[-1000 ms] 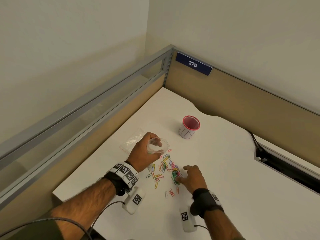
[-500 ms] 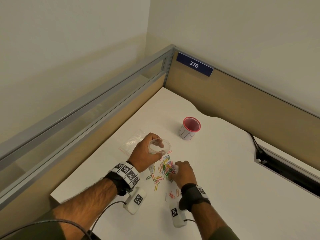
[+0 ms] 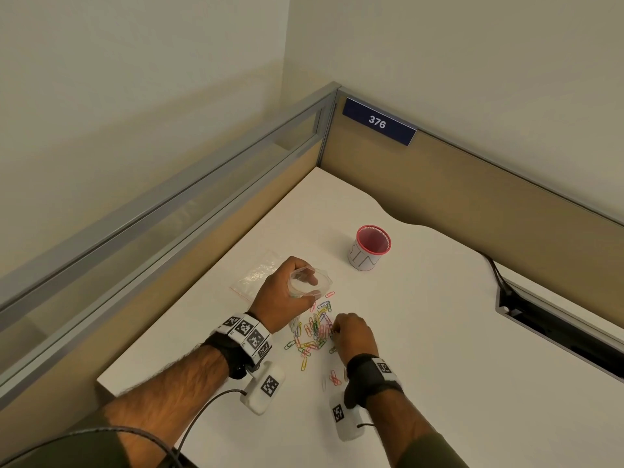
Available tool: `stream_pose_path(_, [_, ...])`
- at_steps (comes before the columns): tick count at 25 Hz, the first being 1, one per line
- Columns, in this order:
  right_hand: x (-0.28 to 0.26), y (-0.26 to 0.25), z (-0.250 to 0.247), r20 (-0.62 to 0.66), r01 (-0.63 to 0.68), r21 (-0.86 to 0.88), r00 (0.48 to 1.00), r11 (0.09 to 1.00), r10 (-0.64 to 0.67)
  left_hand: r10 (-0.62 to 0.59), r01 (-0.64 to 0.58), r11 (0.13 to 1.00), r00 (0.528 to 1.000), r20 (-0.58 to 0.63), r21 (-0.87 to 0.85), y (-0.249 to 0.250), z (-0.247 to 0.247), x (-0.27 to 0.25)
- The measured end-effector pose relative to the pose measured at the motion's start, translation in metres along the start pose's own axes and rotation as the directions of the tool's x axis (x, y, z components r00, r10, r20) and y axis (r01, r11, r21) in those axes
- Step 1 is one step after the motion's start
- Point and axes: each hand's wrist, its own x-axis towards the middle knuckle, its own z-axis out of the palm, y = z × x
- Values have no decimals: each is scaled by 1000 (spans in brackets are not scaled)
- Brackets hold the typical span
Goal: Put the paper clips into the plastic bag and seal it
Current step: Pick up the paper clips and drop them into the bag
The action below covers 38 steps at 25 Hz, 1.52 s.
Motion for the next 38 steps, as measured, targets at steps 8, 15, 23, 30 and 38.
stream_pose_path(8, [-18,12,-80,-205,-11,569,967,823,155,-33,33,999,999,10,27,2,10,-2])
stream_pose_path(15, [-36,-48,-129,-358,316,590,927,743,-111,-1,-1,999,999,44,39,12,23,-2])
stream_pose_path(23, [-40,-48,-127,-447,407,558,882,723,-151,10,-12,999,999,47,38,16,16,-4])
stream_pose_path(30, [-37,46,-28,-83,-88,258,990,962,113,-29,29,1000,1000,-9,12,0,-9,-9])
stream_pose_path(38, [-43,17,10,-6,35,158,999,987,-34,-60,60,998,998,-31,0,-11,-15,-14])
